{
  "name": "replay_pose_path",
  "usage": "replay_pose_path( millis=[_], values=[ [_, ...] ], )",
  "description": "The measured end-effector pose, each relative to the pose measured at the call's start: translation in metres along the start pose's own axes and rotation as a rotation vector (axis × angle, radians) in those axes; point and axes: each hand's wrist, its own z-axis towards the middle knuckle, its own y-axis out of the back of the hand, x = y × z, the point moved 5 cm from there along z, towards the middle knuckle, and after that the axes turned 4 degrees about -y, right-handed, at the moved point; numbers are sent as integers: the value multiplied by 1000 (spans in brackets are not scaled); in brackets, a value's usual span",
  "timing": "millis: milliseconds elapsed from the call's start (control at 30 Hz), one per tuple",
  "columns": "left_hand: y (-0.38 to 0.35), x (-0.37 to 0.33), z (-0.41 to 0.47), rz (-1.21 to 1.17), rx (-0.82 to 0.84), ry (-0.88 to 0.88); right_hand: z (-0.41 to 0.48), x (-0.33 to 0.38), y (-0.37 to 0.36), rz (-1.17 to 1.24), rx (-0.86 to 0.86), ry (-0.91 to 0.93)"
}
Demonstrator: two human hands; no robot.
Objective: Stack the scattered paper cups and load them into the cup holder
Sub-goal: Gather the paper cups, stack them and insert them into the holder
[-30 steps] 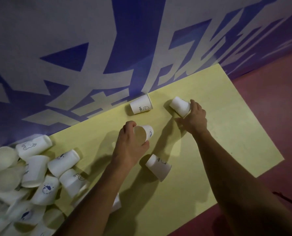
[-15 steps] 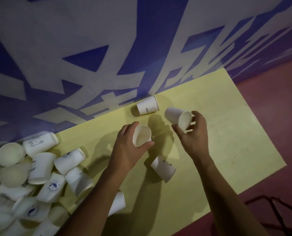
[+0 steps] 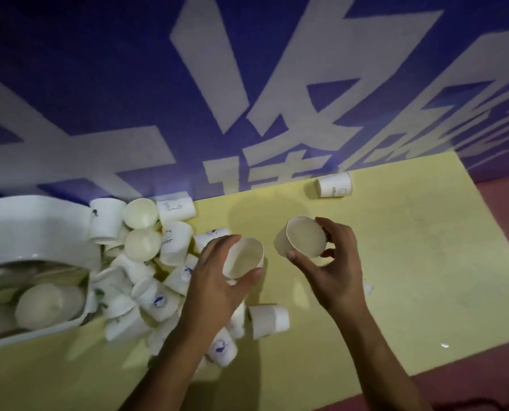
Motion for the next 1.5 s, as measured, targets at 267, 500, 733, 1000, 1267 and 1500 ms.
replay_pose_path(
  millis=[267,500,733,1000,1267,1500],
  values=[
    [129,57,-68,-23,-111,23,-87,75,-111,76,141,-30],
    [221,111,-110,-49,-223,57,-146,121,-196,135,249,-33],
    [269,157,-123,13,-365,137,-168,143,-233,131,274,-13],
    [269,196,-102,107,-267,201,-179,160,-247,97,267,13],
    [251,220,-92,181,-104,290,-185,160,-267,66,293,9],
    [255,225,-95,101,-51,341,-185,175,-281,41,306,99]
  ],
)
